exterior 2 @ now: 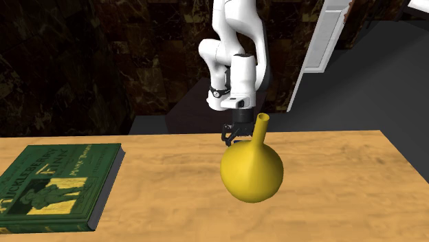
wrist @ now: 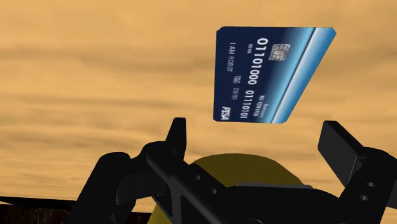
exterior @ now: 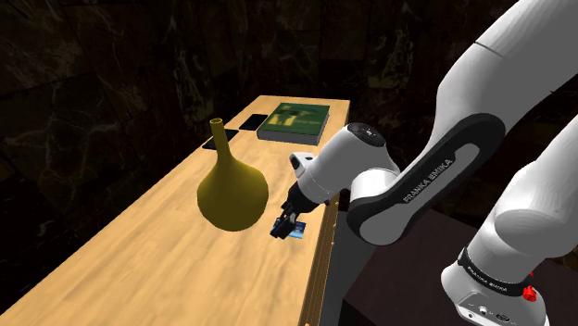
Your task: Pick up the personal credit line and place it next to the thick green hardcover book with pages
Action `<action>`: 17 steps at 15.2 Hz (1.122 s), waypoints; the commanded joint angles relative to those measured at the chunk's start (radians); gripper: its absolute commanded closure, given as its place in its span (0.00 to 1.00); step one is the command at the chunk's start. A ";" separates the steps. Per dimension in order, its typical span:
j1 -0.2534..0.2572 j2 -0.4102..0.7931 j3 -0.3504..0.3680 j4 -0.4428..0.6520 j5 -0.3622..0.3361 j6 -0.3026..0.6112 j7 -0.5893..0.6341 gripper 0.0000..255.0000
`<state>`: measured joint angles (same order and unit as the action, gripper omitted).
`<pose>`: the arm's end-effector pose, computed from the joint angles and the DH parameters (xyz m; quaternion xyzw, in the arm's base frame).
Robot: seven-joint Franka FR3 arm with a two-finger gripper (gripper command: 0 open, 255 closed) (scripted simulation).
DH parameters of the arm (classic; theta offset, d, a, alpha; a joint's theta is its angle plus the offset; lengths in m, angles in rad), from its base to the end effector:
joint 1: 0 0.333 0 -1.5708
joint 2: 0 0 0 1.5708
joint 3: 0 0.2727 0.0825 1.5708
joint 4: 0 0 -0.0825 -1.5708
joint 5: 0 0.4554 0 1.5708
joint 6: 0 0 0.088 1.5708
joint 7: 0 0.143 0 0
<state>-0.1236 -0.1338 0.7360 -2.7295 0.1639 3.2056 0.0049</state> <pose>0.4274 0.2619 0.1851 -0.9323 -0.2197 -0.2803 0.0628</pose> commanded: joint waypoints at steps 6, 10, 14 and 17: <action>-0.054 0.014 0.050 0.006 -0.024 0.011 0.019 0.00; -0.054 0.014 0.049 0.005 -0.024 0.011 0.019 1.00; -0.054 0.014 0.049 0.006 -0.024 0.011 0.019 1.00; -0.054 0.014 0.050 0.006 -0.024 0.011 0.019 1.00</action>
<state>-0.1783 -0.1200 0.7858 -2.7238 0.1394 3.2165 0.0242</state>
